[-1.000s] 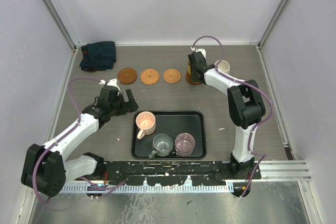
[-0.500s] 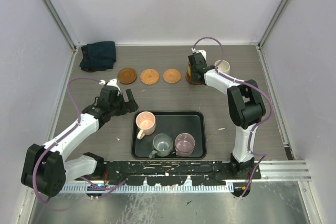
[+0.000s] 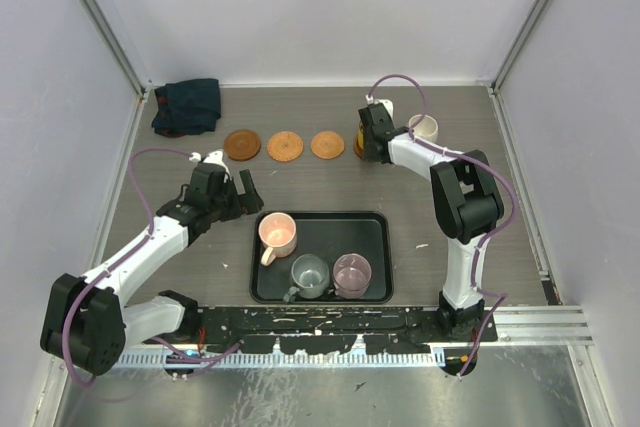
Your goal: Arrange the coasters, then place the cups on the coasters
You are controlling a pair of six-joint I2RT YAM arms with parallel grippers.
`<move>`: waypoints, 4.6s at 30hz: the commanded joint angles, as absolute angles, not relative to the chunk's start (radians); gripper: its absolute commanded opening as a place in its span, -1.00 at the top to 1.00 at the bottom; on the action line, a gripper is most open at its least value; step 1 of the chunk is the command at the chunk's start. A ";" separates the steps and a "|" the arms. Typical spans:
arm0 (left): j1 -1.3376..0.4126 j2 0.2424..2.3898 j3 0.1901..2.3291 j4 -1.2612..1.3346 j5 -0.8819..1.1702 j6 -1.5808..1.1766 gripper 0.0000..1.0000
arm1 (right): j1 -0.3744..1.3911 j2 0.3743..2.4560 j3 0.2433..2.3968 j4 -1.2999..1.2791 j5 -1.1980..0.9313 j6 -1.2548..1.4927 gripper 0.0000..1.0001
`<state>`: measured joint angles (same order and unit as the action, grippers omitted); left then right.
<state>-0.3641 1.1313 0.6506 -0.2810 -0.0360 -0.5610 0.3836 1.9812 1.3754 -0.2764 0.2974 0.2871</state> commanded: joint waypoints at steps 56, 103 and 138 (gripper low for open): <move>-0.360 1.074 0.669 -0.270 -0.023 -0.582 -0.96 | 0.482 1.788 1.267 -0.307 0.447 0.402 -0.04; -0.774 0.856 0.569 -0.514 -0.101 -0.642 -0.96 | 0.489 1.179 0.941 -0.280 0.436 0.413 -0.43; -0.850 1.035 0.581 -0.433 -0.116 -0.615 1.00 | 0.566 1.113 0.842 -0.346 0.447 0.493 -0.41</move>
